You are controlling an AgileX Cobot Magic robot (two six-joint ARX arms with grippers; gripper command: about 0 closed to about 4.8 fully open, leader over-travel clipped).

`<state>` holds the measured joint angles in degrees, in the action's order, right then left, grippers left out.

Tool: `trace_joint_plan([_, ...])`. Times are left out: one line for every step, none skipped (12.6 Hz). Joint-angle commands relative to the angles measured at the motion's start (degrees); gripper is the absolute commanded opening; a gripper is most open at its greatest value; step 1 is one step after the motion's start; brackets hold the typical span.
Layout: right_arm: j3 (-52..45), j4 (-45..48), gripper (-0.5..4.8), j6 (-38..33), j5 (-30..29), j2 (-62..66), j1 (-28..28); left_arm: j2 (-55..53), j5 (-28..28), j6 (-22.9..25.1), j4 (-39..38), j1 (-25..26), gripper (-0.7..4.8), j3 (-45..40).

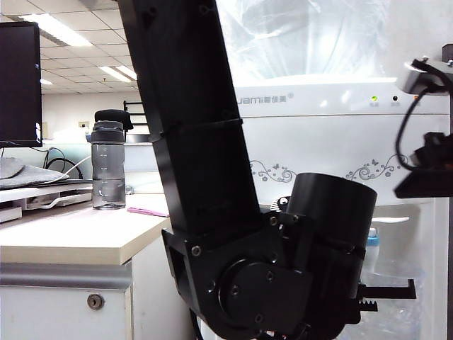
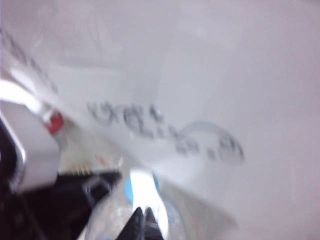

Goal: Pick up the plastic mug from the left desk, go to the cold water outlet of the water dispenser, press the vertical switch to get some water, then put the mug back on the desk.

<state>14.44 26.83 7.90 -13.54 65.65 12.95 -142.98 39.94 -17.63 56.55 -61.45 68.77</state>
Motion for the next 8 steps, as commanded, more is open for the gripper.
trace_joint_plan([0.13,5.4,-0.01,0.04,-0.79,3.96,-0.02,0.42,0.35,-0.37,2.27,-0.15,-0.05,0.35])
trace_joint_plan([0.13,6.56,-0.01,0.07,-0.76,5.6,-0.02,0.42,0.35,-0.37,2.27,-0.15,-0.05,0.35])
trace_joint_plan([0.13,7.98,-0.01,0.07,-0.76,7.32,-0.02,0.42,0.35,-0.37,2.27,-0.15,-0.05,0.35])
trace_joint_plan([0.13,8.48,-0.01,0.07,-0.74,8.13,-0.02,0.42,0.33,-0.37,2.27,-0.15,-0.05,0.35])
trace_joint_plan([0.11,8.87,-0.01,0.07,-0.72,8.74,-0.02,0.42,0.35,-0.37,2.27,-0.15,-0.05,0.35])
trace_joint_plan([0.11,9.25,-0.01,0.07,-0.57,9.33,-0.04,0.42,0.33,-0.37,2.27,-0.15,-0.05,0.35])
trace_joint_plan([0.07,9.51,-0.01,0.09,-0.5,9.94,-0.04,0.42,0.35,-0.37,2.27,-0.15,-0.05,0.35])
trace_joint_plan([0.04,9.46,-0.01,0.07,-0.52,10.49,-0.04,0.42,0.33,-0.39,2.27,-0.15,-0.05,0.35])
